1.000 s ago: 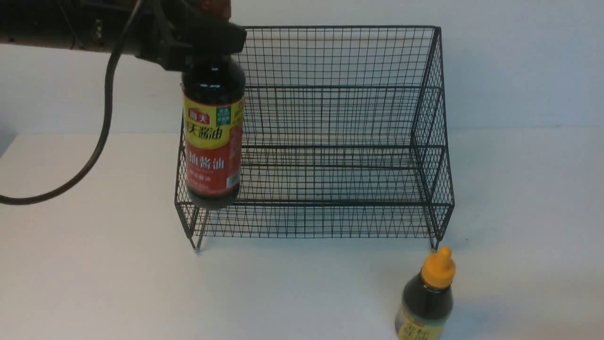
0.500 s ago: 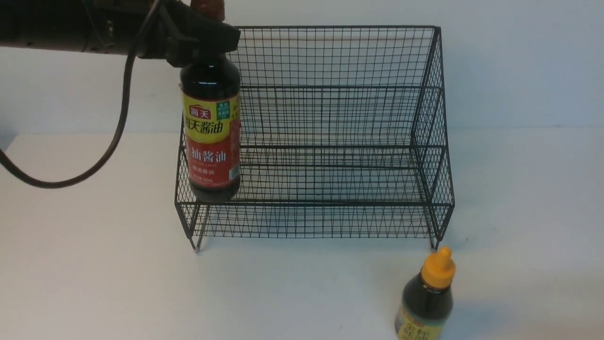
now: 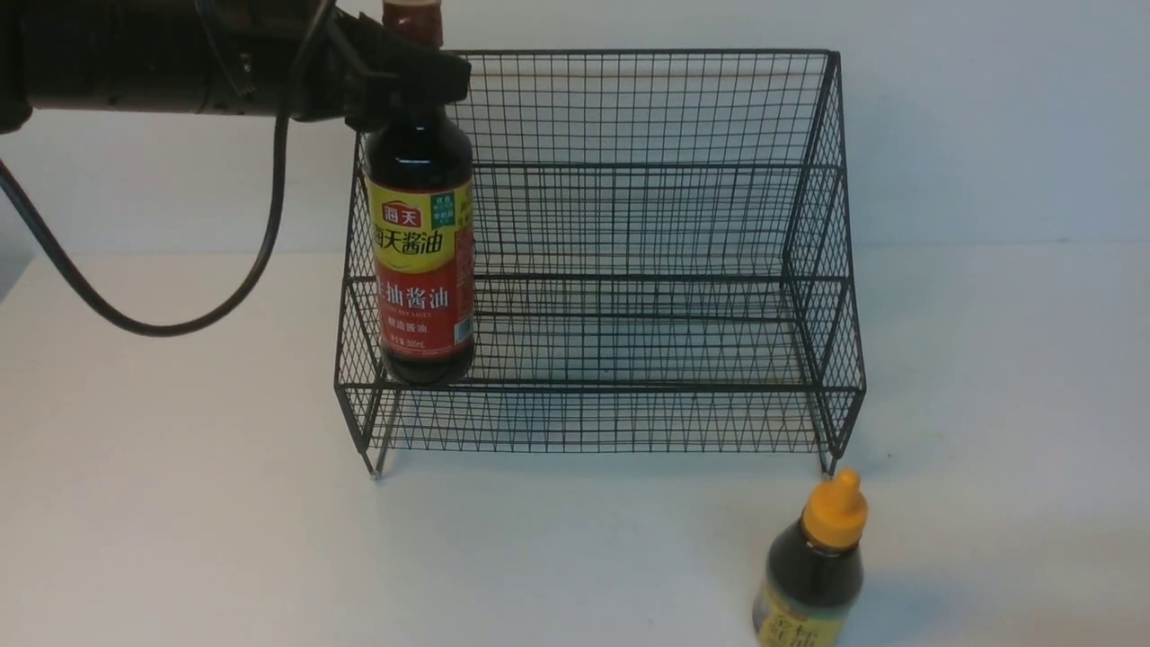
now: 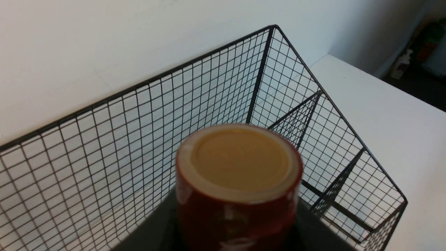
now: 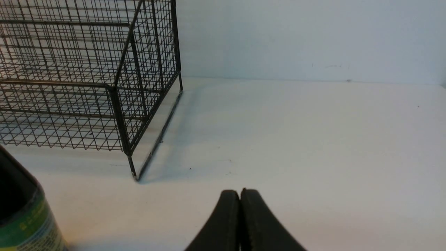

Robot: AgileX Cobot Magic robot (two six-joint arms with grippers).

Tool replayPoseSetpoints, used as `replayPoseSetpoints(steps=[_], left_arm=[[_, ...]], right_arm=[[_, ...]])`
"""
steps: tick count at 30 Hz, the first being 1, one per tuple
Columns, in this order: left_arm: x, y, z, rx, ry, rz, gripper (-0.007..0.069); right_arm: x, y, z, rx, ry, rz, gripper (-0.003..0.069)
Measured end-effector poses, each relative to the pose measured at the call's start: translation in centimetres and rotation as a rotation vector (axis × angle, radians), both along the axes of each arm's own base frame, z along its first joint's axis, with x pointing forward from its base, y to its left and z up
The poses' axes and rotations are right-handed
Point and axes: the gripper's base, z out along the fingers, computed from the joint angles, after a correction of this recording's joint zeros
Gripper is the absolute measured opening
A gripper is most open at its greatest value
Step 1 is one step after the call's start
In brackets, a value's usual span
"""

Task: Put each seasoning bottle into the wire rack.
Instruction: Use the left arm to put the condiment bottle back on the shelf

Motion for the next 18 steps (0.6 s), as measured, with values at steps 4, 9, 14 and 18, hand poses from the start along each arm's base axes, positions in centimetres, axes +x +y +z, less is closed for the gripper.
replayPoseSetpoints(steps=[4,9,14,18], left_arm=[[-0.4,-0.1,-0.7,0.079,0.009,-0.077,0.0267],[-0.6,-0.1,-2.5,0.151,0.092,-0.131,0.0268],[-0.8,0.0,-3.0,0.177,0.122,-0.157,0.0267],[-0.8,0.0,-3.0,0.181,0.122,-0.158,0.0267]], right_arm=[[0.0,0.0,0.0,0.000,0.000,0.000,-0.0015],[0.0,0.0,0.0,0.000,0.000,0.000,-0.0015],[0.0,0.0,0.0,0.000,0.000,0.000,-0.0015],[0.0,0.0,0.0,0.000,0.000,0.000,-0.0015]])
